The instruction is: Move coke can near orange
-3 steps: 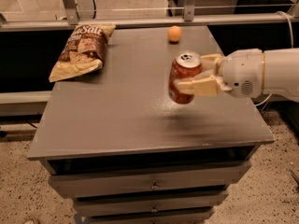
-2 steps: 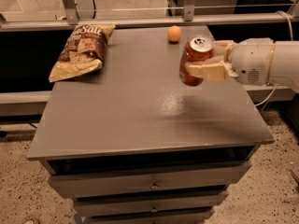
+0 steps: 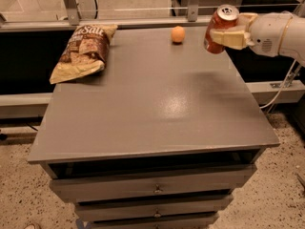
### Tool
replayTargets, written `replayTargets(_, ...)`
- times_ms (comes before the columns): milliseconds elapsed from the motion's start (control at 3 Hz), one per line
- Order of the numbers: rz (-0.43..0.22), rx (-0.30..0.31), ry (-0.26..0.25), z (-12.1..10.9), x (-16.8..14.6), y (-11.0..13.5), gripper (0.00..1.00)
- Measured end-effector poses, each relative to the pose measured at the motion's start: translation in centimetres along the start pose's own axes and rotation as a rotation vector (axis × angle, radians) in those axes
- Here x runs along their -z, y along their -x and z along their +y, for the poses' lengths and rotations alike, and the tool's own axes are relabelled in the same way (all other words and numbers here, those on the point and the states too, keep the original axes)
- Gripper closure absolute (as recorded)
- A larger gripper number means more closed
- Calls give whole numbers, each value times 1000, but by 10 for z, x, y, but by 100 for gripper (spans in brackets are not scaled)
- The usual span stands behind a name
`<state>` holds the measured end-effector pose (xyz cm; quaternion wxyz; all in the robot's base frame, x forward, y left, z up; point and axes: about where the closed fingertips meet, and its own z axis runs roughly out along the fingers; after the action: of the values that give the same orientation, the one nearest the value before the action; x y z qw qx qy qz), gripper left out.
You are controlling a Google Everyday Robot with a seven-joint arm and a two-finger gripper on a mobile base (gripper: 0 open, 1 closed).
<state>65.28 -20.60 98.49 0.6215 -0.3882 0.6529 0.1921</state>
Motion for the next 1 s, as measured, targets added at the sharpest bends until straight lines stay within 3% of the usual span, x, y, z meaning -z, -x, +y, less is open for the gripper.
replayTargets(333, 8, -29, -47, -65, -27, -10, 100)
replayTargets(667, 32, -63, -62, -98, -50, -20, 100)
replayTargets(1000, 63, -99, -60, -115, -76, -36, 100)
